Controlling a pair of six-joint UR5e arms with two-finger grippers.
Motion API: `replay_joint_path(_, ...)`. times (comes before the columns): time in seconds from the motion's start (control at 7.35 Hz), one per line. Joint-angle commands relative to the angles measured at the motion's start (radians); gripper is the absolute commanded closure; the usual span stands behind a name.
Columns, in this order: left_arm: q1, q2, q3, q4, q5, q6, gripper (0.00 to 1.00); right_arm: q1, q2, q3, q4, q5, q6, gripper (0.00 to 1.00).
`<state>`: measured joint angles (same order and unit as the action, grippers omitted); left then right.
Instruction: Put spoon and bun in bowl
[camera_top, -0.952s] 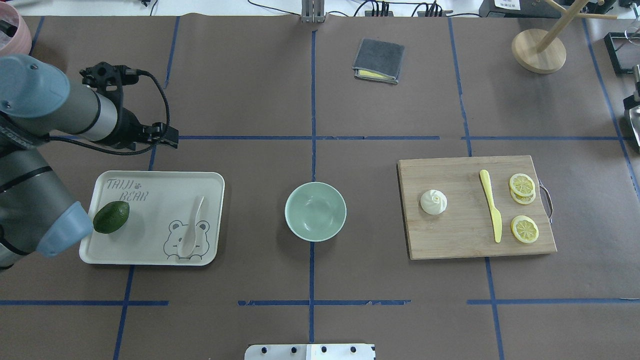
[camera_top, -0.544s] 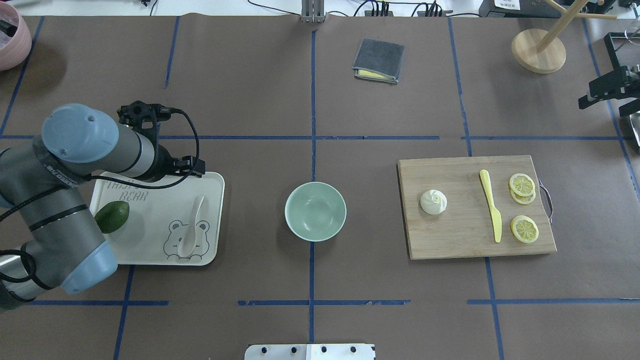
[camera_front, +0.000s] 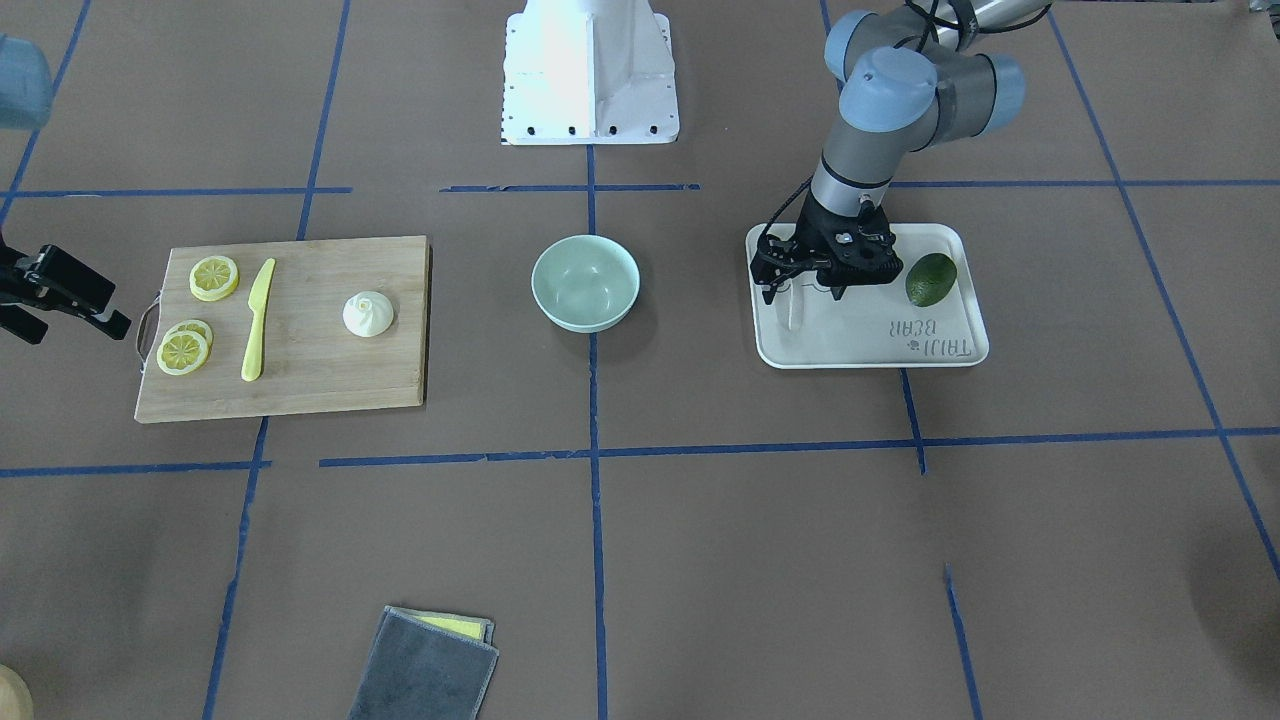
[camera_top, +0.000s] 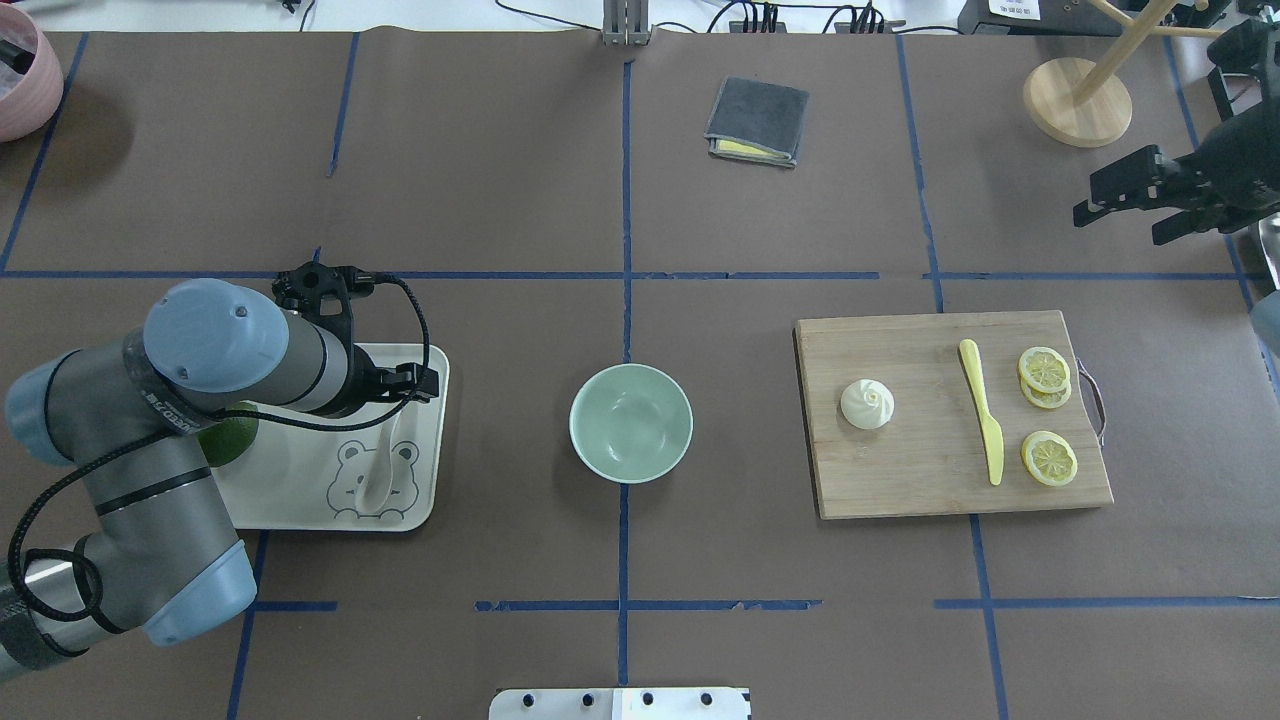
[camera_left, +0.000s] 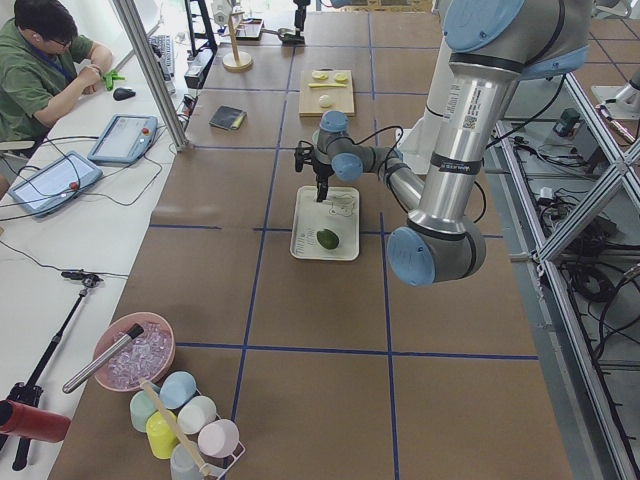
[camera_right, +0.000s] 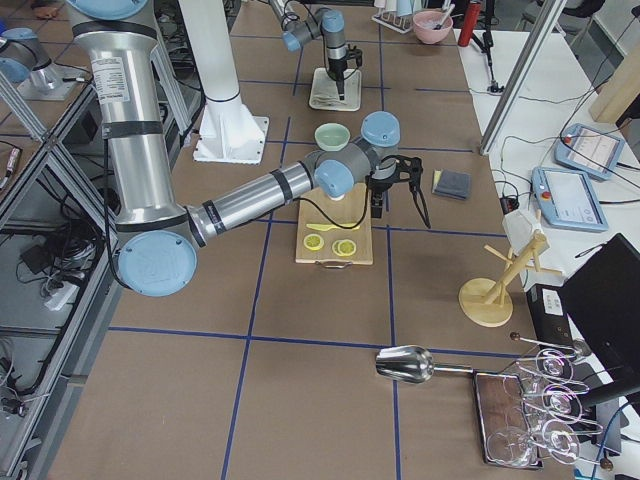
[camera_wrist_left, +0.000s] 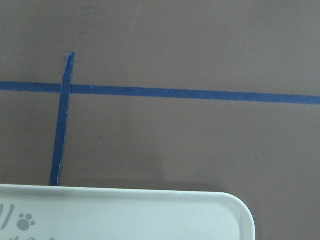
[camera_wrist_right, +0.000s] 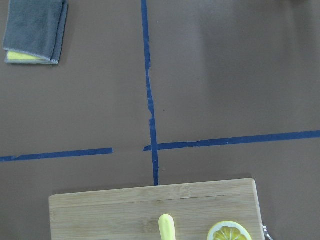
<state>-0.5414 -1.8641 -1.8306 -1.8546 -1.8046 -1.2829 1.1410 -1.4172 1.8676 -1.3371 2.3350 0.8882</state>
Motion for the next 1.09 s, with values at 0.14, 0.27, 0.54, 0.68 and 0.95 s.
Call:
replay_joint_path(0.14, 0.017, 0.003, 0.001, 0.005, 0.005, -0.006, 0.15, -0.073, 0.035, 0.002, 0.001, -0.046, 0.104, 0.00)
replay_joint_path(0.27, 0.033, 0.003, 0.004, 0.008, 0.014, -0.012, 0.18, -0.075, 0.034, 0.002, 0.001, -0.045, 0.104, 0.00)
replay_joint_path(0.54, 0.037, 0.003, 0.010, 0.008, 0.014, -0.012, 0.30, -0.076, 0.035, 0.002, 0.001, -0.045, 0.104, 0.00)
replay_joint_path(0.68, 0.037, 0.005, 0.010, 0.009, 0.014, -0.012, 0.33, -0.076, 0.035, 0.004, 0.001, -0.045, 0.104, 0.00)
replay_joint_path(0.95, 0.037, 0.005, 0.019, 0.008, 0.014, -0.010, 0.36, -0.076, 0.035, 0.005, 0.001, -0.045, 0.104, 0.00)
